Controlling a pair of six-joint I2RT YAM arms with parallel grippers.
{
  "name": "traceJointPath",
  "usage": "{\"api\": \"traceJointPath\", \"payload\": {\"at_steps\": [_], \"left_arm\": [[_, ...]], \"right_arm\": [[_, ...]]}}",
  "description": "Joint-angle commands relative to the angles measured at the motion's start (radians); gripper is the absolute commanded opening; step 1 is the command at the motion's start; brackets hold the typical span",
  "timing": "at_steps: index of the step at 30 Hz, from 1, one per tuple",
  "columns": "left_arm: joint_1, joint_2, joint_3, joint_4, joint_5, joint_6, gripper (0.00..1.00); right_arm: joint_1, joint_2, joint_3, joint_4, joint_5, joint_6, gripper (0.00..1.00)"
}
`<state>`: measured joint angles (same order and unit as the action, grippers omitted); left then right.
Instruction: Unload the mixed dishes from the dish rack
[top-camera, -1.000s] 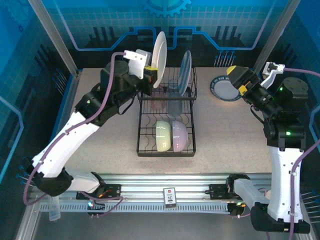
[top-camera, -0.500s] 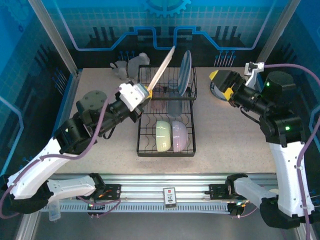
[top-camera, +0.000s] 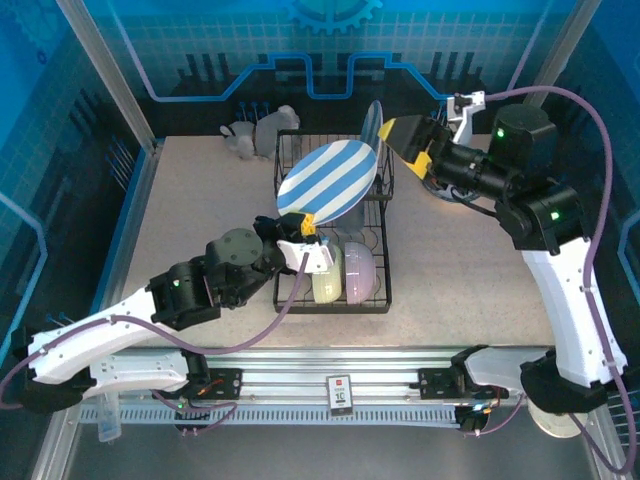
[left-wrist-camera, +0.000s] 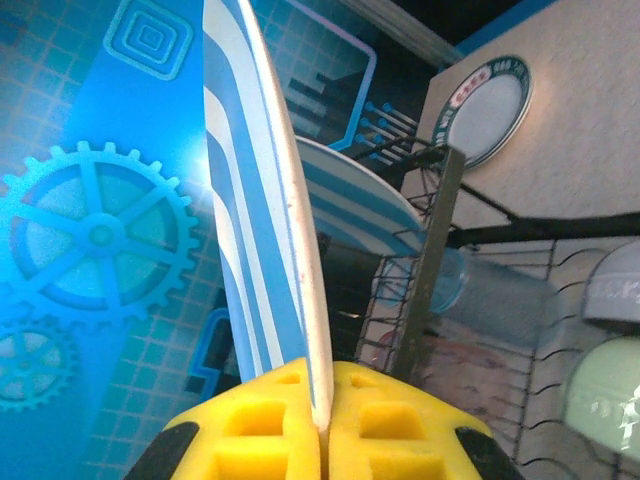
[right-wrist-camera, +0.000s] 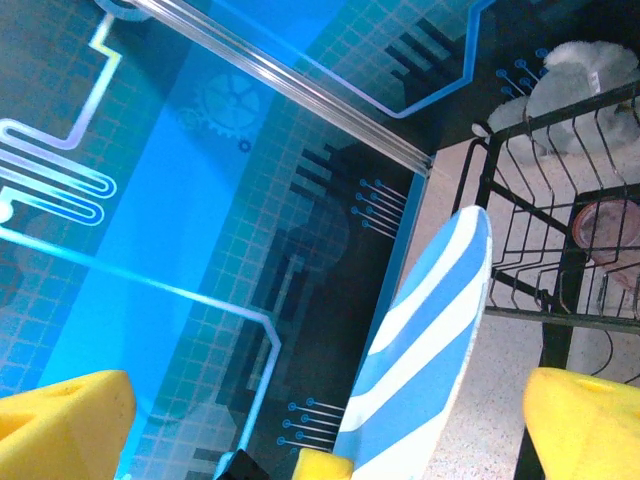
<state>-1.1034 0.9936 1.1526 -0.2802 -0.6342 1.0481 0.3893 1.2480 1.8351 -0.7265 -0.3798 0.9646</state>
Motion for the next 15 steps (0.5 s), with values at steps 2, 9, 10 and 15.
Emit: {"api": "traceJointPath", "payload": {"at_steps": [2,9,10,15], "left_arm": [[-0.01,-0.047,-0.051,0.176,-0.11,0.159,0.0],[-0.015,-0.027,-0.078,0.244,-0.138,0.214,0.0],[-0.015,-0.024,-0.08,0.249,-0.14,0.219,0.0],[-0.016,-0.016,-0.082,0.254,-0.149,0.222,0.0]], "right_arm": [[0.092,0.032,0.053,-0.082,0.089,-0.049,1.0],[0.16,0.071,0.056,-0.11,0.16,-0.069,0.96],[0.164,0.078,0.061,-0.11,0.16,-0.072,0.95],[0.186,0.11,0.102,-0.165,0.191,-0.093,0.86]]}}
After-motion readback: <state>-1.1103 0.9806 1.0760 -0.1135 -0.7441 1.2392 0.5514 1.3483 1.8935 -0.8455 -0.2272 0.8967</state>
